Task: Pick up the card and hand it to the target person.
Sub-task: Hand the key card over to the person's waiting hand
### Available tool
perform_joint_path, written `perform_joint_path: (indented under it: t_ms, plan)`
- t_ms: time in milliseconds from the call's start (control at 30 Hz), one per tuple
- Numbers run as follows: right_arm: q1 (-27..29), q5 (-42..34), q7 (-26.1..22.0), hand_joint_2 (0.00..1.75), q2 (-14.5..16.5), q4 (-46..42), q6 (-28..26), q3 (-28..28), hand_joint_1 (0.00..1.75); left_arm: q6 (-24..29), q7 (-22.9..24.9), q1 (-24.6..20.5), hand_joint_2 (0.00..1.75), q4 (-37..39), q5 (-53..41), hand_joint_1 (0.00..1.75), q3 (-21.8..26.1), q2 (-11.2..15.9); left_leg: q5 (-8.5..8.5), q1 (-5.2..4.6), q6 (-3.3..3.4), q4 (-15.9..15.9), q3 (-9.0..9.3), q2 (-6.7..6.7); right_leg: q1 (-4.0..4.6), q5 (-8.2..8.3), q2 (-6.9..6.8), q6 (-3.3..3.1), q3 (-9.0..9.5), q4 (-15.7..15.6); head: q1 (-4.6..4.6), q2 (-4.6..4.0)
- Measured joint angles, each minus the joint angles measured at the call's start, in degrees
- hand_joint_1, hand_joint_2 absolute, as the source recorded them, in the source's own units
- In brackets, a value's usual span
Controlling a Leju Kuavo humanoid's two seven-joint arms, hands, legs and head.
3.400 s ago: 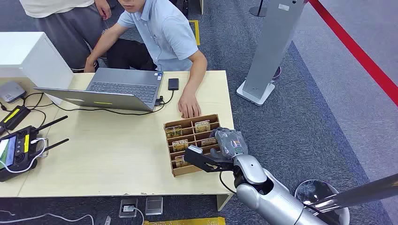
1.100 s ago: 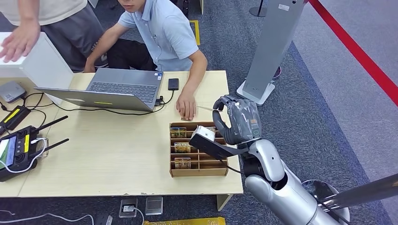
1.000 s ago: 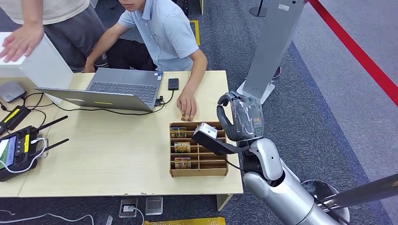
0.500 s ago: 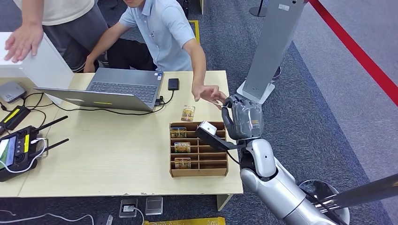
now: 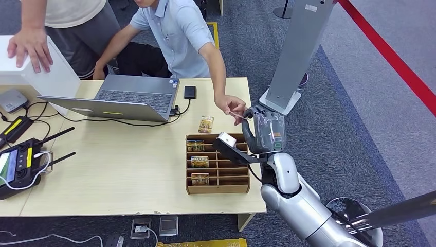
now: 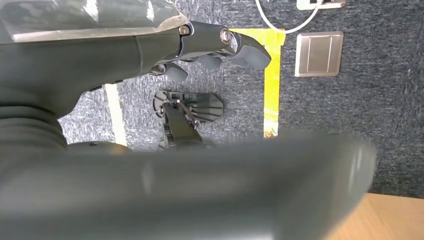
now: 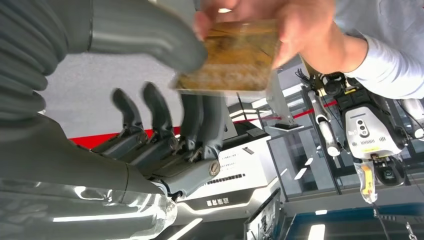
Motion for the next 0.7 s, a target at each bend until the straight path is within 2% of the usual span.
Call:
perform_joint_path:
  t_ms: [67,233,367,433,567,667,700]
  plan:
    - [0.04,-0.17,0.0,1.75,0.02,0.13,-0.13,0.0,0.0,0.11,-0.08,0.0,0.0,0.0,-0.05,0.0,0.01,0.0,0.0,0.0,0.0,0.0,0.0,0.0,0.0,0.0,0.0,0.0,0.0,0.0,0.0,0.0]
    - [0.75,-2.24,-0.35,1.75,0.01,-0.25,-1.1,-0.1,0.0,0.15,-0.07,0.03,0.0,0.0,0.38,0.0,0.01,0.0,0.0,0.0,0.0,0.0,0.01,0.0,0.0,0.0,0.0,0.0,0.0,0.0,0.01,0.0]
    - [2.53,-12.34,-4.5,1.75,-0.01,-2.23,-2.66,-0.72,0.0,0.33,0.11,0.07,0.0,0.0,0.89,0.0,0.01,0.0,0.0,0.0,0.0,0.0,0.02,0.0,0.0,0.0,0.0,0.0,0.0,0.0,0.0,0.0]
    - [3.78,-20.35,-8.28,1.75,-0.02,-3.83,-3.75,-1.38,0.0,0.45,0.16,0.09,0.0,0.0,1.18,0.0,0.01,0.0,0.0,0.0,0.0,0.0,0.02,0.0,0.0,0.0,0.0,0.0,-0.01,0.0,-0.01,0.0]
    - [7.26,-42.52,-18.93,1.75,-0.17,-8.4,-4.84,-3.23,0.0,0.74,0.28,0.2,0.0,0.01,1.62,0.0,0.01,0.0,0.0,0.0,0.0,0.0,0.02,0.0,0.0,0.0,0.0,0.0,-0.02,0.0,0.0,0.0]
    - [10.06,-60.01,-27.17,1.75,-0.49,-12.0,-1.72,-4.76,0.0,0.76,0.41,0.23,0.0,0.02,1.7,0.0,0.01,0.01,0.0,0.0,0.0,0.0,0.02,0.0,0.0,0.0,0.0,0.0,-0.02,-0.01,-0.01,0.0]
    - [11.02,-65.56,-29.76,1.75,-0.69,-13.28,0.05,-5.32,0.1,0.76,0.43,0.25,0.0,0.02,1.7,0.0,0.01,0.01,0.0,0.0,0.0,0.0,0.02,0.0,0.0,0.0,0.0,0.0,-0.02,-0.01,0.0,0.0]
